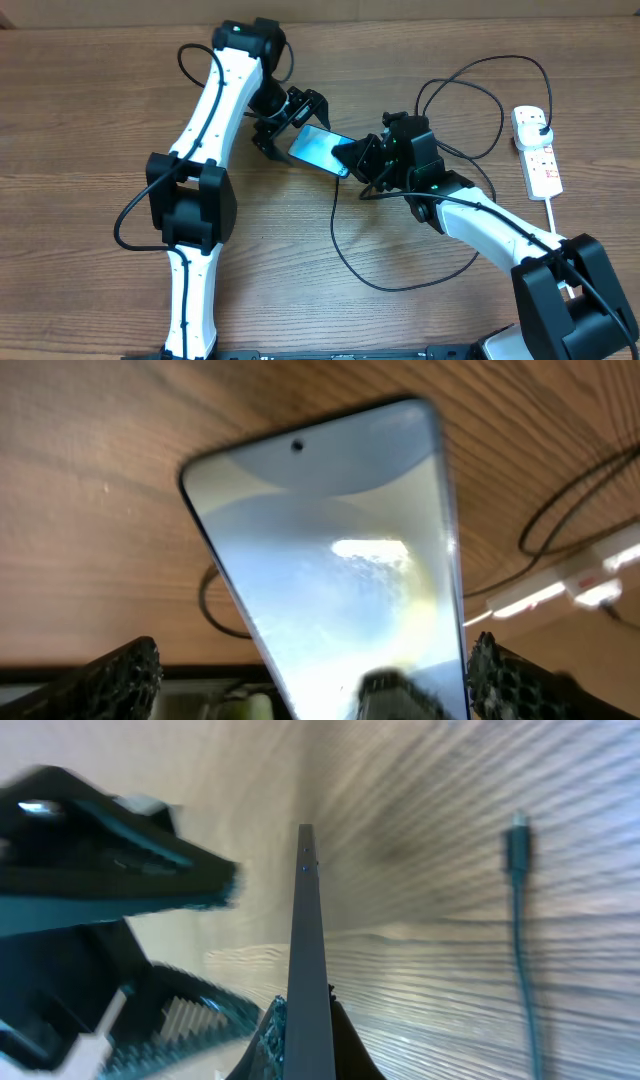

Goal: Plug charger to phone and switch on socket

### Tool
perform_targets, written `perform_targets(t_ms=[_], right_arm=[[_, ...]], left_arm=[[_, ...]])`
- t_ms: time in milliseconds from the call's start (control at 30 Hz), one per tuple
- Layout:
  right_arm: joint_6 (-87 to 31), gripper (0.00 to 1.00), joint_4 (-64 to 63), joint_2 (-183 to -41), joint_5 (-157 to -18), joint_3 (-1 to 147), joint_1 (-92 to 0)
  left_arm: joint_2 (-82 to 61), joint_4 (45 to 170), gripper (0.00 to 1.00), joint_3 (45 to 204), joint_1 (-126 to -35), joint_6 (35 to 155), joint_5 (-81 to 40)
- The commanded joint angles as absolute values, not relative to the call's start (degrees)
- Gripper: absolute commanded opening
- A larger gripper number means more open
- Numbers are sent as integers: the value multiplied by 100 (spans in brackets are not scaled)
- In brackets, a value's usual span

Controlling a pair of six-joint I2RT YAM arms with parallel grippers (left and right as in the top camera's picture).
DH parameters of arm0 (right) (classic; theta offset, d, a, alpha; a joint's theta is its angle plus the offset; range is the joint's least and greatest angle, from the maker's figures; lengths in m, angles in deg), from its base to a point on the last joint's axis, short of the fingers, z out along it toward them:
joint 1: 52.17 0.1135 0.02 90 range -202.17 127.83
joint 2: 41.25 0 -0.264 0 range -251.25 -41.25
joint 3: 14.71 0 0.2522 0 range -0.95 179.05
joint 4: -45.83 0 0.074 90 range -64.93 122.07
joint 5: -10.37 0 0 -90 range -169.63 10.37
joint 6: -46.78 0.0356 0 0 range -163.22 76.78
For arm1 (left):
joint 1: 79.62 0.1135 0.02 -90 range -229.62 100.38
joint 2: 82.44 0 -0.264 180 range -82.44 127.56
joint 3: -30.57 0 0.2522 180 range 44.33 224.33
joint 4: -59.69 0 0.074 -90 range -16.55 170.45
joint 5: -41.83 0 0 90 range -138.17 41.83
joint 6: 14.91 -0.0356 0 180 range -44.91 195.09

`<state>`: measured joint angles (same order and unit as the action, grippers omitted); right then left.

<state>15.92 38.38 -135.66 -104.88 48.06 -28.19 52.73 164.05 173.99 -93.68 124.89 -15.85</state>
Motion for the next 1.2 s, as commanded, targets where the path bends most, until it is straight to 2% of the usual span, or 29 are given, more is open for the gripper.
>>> perform_targets(t_ms=[0, 233, 533, 633, 900, 1167], right_arm=[[1032, 4, 3757, -13077, -10722, 4905, -2869], [785, 4, 3252, -12362, -10716, 4905, -2985], [1841, 4, 3158, -11507, -10705, 4905, -3546], [2497, 4, 3324, -11420, -10473, 4905, -3708], [4263, 4, 3527, -11424, -8855, 4905, -3483], [4720, 4, 4436, -11647, -7634, 4905, -2810]], left_arm=[[5234, 16349, 100, 17537, -9189, 10981, -1207], [5234, 15962, 100, 17537, -9025, 9348, 273], [5234, 15170, 100, 17537, -8890, 8882, 2666], [5234, 14864, 100, 17537, -8892, 9184, 3108], [5234, 14073, 99, 17537, -8903, 10677, 3077], [5234, 12784, 99, 17537, -9012, 12622, 2677]])
